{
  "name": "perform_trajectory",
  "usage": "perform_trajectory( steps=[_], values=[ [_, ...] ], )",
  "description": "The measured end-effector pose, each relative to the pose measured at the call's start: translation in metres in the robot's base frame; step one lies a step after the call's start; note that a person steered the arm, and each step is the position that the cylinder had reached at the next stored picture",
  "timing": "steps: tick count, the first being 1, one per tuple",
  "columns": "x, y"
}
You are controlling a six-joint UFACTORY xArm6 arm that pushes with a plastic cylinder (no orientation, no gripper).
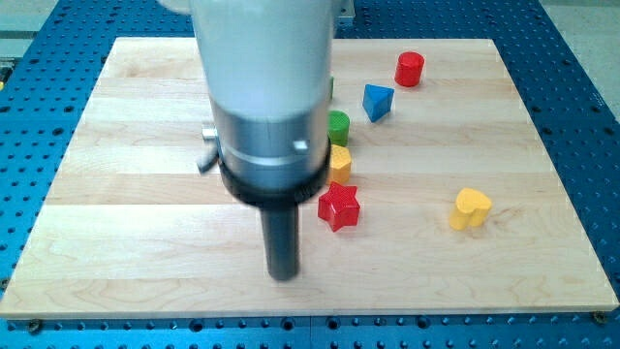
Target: Move your arm right beside the heart
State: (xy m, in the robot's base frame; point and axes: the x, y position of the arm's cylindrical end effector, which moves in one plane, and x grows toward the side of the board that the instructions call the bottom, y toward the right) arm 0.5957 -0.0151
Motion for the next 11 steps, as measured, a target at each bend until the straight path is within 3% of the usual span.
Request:
perform_trajectory(
  steps=[2, 6, 8, 9, 11],
  values=[
    [-0.014, 0.046],
    [0.002, 0.056],
    [-0.022, 0.291],
    [-0.057, 0.328],
    [-0.086, 0.271]
  ],
)
